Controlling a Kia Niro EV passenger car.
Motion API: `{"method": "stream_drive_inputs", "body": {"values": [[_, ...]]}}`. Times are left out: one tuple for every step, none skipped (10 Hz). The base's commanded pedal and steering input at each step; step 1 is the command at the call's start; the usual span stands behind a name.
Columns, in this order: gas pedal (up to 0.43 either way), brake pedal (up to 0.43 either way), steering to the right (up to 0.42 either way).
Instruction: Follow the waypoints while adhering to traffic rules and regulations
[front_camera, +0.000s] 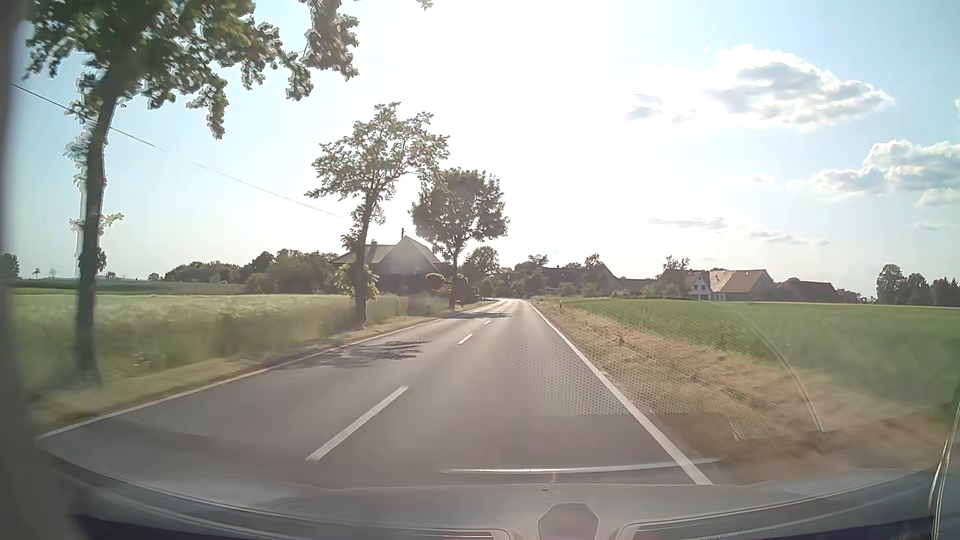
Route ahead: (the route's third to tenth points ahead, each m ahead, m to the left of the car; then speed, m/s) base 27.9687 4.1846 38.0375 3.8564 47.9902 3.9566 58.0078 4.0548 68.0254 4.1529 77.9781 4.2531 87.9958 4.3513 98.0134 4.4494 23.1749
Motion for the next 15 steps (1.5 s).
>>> {"method": "stream_drive_inputs", "body": {"values": [[0.287, 0.006, 0.004], [0.287, 0.006, 0.004], [0.280, 0.006, 0.004], [0.280, 0.006, 0.004], [0.268, 0.006, 0.005], [0.268, 0.006, 0.004], [0.248, 0.006, 0.004], [0.228, 0.006, 0.004], [0.209, 0.006, 0.004], [0.197, 0.006, 0.005], [0.177, 0.006, 0.004], [0.157, 0.006, 0.005], [0.150, 0.006, 0.004], [0.138, 0.006, 0.005], [0.118, 0.006, 0.004]]}}
